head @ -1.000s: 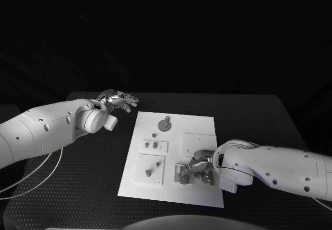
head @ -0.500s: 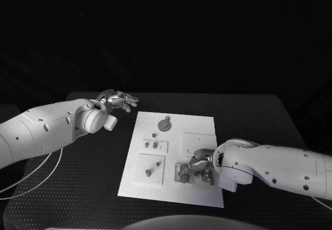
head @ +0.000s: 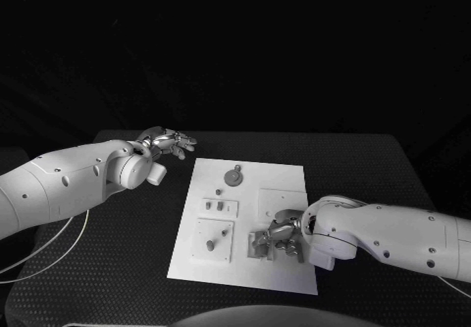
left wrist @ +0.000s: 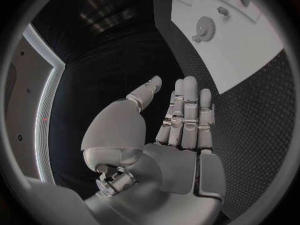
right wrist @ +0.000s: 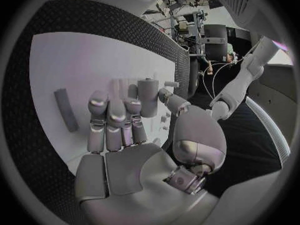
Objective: Assemble the parts on the task board
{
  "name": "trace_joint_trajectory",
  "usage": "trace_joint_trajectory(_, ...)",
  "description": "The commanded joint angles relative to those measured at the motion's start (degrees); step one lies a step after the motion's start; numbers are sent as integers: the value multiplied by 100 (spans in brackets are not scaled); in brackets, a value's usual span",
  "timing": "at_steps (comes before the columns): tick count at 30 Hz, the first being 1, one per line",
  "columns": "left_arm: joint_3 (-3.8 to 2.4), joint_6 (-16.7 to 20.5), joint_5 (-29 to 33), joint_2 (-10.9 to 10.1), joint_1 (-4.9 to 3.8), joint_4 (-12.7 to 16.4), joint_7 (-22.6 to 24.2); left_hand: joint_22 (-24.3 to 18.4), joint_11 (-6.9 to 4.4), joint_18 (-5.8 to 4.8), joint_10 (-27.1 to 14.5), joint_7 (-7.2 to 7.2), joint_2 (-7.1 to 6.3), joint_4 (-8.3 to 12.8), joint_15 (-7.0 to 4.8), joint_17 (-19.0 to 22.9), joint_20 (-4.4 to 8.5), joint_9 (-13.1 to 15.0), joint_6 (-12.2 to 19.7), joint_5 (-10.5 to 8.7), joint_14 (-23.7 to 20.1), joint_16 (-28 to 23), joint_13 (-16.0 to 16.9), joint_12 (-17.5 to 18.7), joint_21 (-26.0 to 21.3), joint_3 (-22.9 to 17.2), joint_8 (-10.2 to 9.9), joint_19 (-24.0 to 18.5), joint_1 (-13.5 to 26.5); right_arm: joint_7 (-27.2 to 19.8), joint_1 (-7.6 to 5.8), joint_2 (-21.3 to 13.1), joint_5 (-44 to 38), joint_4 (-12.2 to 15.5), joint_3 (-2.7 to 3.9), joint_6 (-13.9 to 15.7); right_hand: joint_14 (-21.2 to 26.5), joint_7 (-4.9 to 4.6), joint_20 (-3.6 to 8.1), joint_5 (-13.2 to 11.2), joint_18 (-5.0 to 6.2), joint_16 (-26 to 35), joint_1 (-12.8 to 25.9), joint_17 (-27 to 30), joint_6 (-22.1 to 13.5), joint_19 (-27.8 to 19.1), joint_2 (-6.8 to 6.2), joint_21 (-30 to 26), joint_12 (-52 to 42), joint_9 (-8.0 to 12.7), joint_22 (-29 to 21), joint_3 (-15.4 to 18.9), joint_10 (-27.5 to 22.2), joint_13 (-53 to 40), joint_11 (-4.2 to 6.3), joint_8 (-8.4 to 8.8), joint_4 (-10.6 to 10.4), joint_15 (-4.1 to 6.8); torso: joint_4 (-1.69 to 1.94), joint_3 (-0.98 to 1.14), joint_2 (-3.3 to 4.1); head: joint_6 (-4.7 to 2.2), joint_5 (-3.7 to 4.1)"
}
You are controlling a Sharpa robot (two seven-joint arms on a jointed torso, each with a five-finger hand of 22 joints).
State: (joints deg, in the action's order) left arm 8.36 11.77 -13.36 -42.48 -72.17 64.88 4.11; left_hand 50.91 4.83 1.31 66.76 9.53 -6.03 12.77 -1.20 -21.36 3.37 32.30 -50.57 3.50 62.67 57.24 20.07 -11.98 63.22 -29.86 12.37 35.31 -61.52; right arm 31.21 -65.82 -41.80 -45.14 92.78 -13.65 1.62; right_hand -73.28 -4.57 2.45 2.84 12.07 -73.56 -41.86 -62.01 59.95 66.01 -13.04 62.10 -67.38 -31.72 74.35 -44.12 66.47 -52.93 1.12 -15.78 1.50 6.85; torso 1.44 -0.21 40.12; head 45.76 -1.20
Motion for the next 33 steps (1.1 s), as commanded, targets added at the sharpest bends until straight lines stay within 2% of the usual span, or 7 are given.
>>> trace_joint_trajectory(1, -4, -55, 14, -1, -4, 18, 15, -7, -3, 21, -39, 34, -2, -39, -19, -6, 356, -7, 4, -35, -2, -34, 8, -32, 24, 6, 23, -48, 64, -37, 1, 16, -3, -73, -4, -55, -11, -44, 16, -4, 293, 24, 59, -7, 0, -32, 12, 38, 18, -2, -7, 4, -17, -10, 23, -10, -34, 36, 1, -1, 1, 2, -4)
trace_joint_trajectory(19, -4, -64, 11, -2, -5, 20, 3, -9, -3, 21, -45, 35, -3, -47, -18, -10, 356, -9, 8, -35, -4, -35, 9, -37, 25, 7, 24, -51, 68, -37, -1, 160, -81, -142, -5, -231, 4, -48, 18, -5, 293, 44, 75, 8, -19, -38, -28, 40, 24, 0, -12, 10, -28, -11, 20, -2, -35, 37, 0, -5, 0, 11, -14)
trace_joint_trajectory(33, -4, -72, 5, -2, -5, 21, -10, -10, -2, 21, -49, 36, -5, -50, -18, -13, 356, -10, 10, -35, -5, -36, 9, -39, 26, 7, 25, -54, 69, -47, -1, 177, -59, -90, -6, -344, 8, -49, 19, -4, 293, 49, 72, 8, -23, -42, -24, 40, 26, 0, -14, 8, -34, -12, 19, -1, -32, 35, -2, 3, 0, 27, -22)
